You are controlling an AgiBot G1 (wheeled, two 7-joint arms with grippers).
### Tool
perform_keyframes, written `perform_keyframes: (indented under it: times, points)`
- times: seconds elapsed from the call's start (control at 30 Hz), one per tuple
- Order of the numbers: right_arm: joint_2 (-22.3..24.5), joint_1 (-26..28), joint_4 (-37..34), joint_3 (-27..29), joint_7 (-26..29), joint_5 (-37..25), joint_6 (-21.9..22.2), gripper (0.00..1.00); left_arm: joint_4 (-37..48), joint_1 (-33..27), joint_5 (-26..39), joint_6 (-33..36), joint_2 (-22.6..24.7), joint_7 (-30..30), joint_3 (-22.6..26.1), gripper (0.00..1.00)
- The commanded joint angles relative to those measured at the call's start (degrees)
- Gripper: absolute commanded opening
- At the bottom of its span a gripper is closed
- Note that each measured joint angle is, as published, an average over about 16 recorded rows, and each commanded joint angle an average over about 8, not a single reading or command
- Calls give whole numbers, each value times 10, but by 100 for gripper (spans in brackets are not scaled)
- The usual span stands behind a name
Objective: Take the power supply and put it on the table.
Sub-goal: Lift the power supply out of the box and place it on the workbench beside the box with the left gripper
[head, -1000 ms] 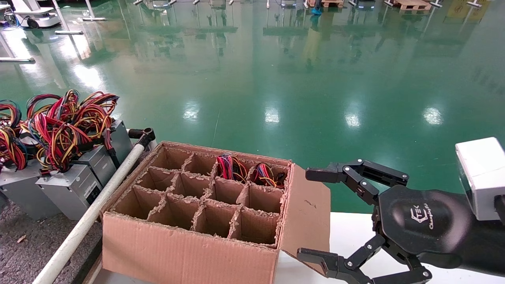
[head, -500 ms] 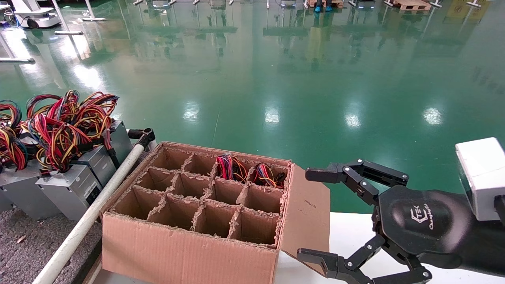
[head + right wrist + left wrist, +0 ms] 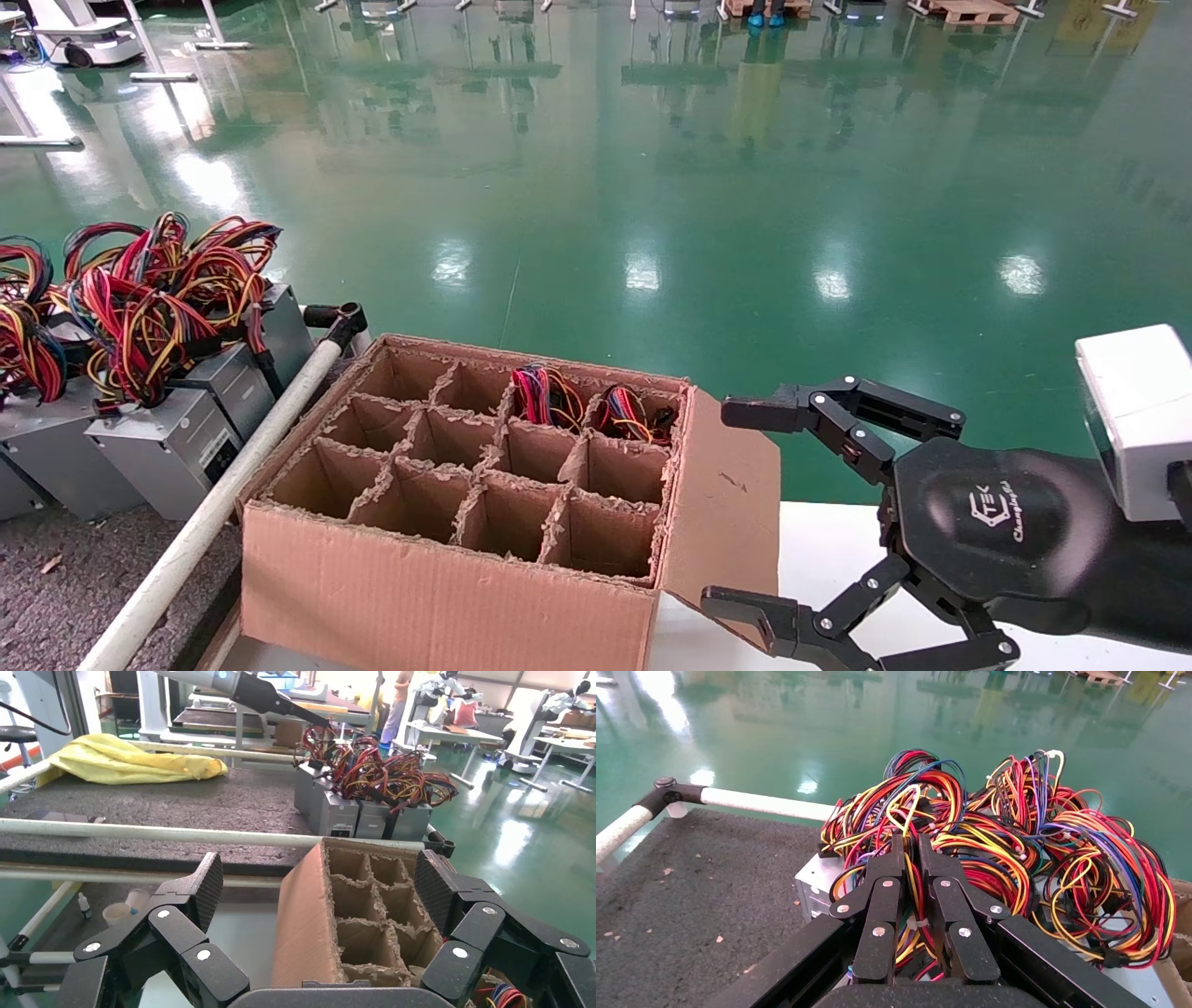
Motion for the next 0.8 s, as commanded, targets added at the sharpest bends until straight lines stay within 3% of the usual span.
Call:
perform_keyframes:
  times: [0.03,0.43,0.47,0.7,0.73,0.8]
  points:
    - [0,0,0,0,0,0,0,100,2,3,-2,0,2,-1,-2,0]
    - [0,0,0,0,0,0,0,100,4,30,-24,-47,26,-2,-17,0]
    - [0,0,0,0,0,0,0,100,3,32,-24,-47,26,-1,-17,4]
    - [0,0,0,0,0,0,0,100,0,41,-27,-47,30,2,-19,89]
    - [0,0,0,0,0,0,0,100,0,41,-28,-48,30,2,-19,98]
    - [0,0,0,0,0,0,0,100,-1,42,-28,-48,31,2,-19,100]
